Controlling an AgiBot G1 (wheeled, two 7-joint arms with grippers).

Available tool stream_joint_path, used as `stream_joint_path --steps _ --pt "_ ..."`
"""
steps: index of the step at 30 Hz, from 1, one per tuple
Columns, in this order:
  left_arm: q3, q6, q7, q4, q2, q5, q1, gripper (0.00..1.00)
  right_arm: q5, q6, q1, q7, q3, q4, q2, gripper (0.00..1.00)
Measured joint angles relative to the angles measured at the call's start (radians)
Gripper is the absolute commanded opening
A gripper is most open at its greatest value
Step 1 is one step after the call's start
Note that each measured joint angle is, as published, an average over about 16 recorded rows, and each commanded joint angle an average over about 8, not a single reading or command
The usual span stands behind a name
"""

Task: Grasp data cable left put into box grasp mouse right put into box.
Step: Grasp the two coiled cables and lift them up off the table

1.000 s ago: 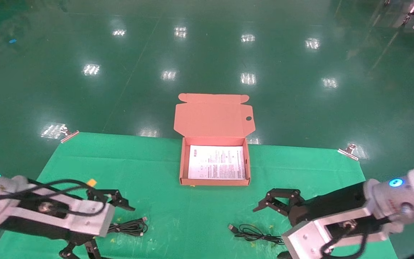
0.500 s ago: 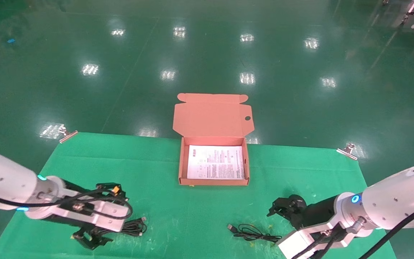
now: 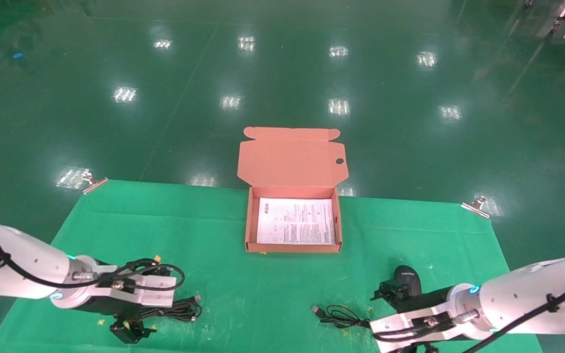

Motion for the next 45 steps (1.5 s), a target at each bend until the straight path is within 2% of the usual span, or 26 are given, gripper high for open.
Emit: stream_joint_path --steps 8,18,19,20,26,27,28,45 --pt "-0.024 -0.048 0.007 0.174 0.034 -0.042 0.011 1.00 0.028 0.044 -0.008 0.022 0.014 -0.158 -0.058 1.00" --pt "-0.048 -0.081 0.078 0.398 0.090 -0.097 0.000 1.00 0.039 0.107 0.009 -0.039 0.019 -0.327 -0.137 1.00" --pt "-0.050 -0.085 0.089 0.418 0.095 -0.100 -0.001 0.93 0.040 0.114 0.010 -0.048 0.020 -0.343 -0.144 1.00" --pt "-0.051 -0.089 0.099 0.437 0.100 -0.103 -0.002 0.81 0.041 0.122 0.012 -0.056 0.021 -0.357 -0.150 0.98" --pt "-0.054 -0.108 0.147 0.518 0.121 -0.114 -0.007 0.06 0.049 0.160 0.015 -0.092 0.027 -0.423 -0.178 0.23" --pt "-0.055 -0.110 0.153 0.527 0.123 -0.115 -0.008 0.00 0.051 0.165 0.016 -0.096 0.028 -0.431 -0.180 0.11" --pt "-0.055 -0.112 0.158 0.533 0.125 -0.115 -0.008 0.00 0.052 0.168 0.016 -0.099 0.029 -0.437 -0.183 0.00" --pt "-0.056 -0.112 0.160 0.534 0.124 -0.116 -0.009 0.00 0.054 0.168 0.017 -0.101 0.030 -0.438 -0.183 0.00"
